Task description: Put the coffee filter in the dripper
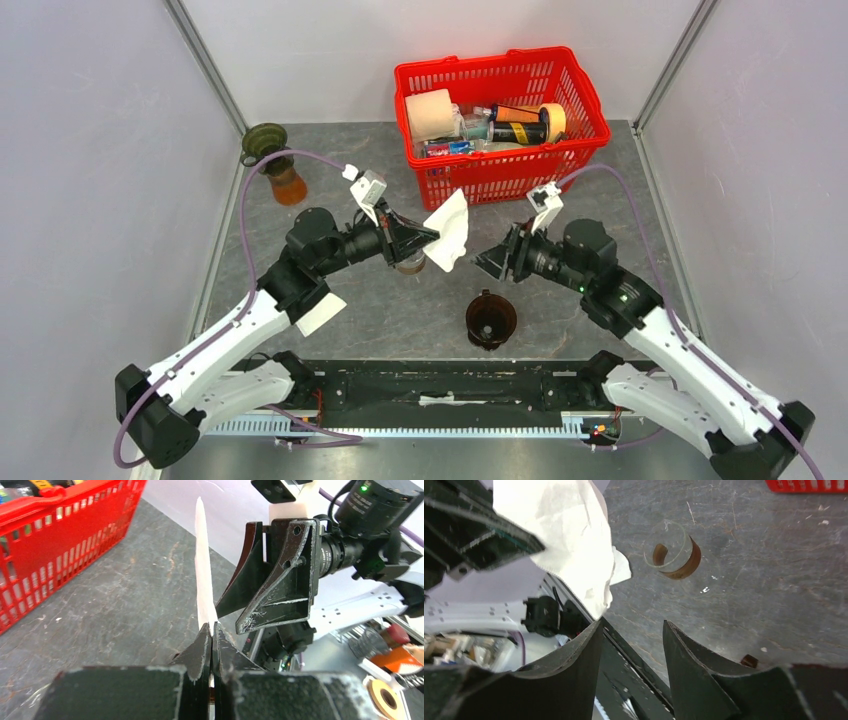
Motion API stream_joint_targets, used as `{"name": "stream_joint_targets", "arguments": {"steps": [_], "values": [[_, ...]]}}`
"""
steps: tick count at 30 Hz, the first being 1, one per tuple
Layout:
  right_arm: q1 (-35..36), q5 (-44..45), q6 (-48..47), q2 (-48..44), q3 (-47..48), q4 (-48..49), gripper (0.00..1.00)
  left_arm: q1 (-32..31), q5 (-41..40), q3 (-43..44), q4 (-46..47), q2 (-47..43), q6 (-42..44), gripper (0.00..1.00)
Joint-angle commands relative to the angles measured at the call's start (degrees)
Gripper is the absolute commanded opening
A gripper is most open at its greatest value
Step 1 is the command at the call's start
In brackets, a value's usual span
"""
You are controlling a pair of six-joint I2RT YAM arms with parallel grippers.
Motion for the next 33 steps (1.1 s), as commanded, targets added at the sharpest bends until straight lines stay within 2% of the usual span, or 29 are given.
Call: {"name": "stream_joint_targets", "arguments": {"steps": [1, 6, 10, 14, 19, 23, 28, 30, 33], "values": [[-0.17, -4.33, -11.72, -5.53, -2.05, -5.35, 0.55, -0.07, 9.03, 0.47, 1.65, -1.62, -1.01, 0.02], [-0.13, -11.15, -13.57, -6.41, -5.29, 0.90, 0.54, -0.07, 16.47, 0.96, 4.33, -1.89, -0.70, 0.02], [-0.16, -16.83, -12.21, -5.63, -5.67, 6.55, 0.52, -0.08, 16.93, 1.38, 2.79, -2.65, 0.55, 0.02], [-0.12, -22.14, -12.53, -6.35, -6.07, 8.12, 0.52, -0.11, 17.27, 1.20, 2.61, -3.20, 2.12, 0.02], [-0.12, -23.92, -9.92, -6.74, -6.76, 13.72, 0.50, -0.13, 17.44, 1.11, 2.09, -3.43, 3.37, 0.02], [-0.12, -23.62, -9.50, -5.41, -6.17, 14.21, 0.47, -0.07, 17.22, 0.76, 2.08, -3.44, 3.47, 0.02], [-0.12, -21.78, -9.70, -3.85, -5.01, 12.43, 0.30, -0.08, 16.63, 0.43, 1.78, -3.57, 3.61, 0.02], [-0.12, -22.95, -9.50, -3.27, -4.83, 12.42, 0.15, -0.07, 16.22, 0.41, 1.66, -3.62, 3.75, 0.02], [-0.13, -23.72, -9.63, -3.61, -4.97, 10.78, 0.01, -0.07, 15.95, 0.41, 1.64, -3.64, 4.09, 0.02]]}}
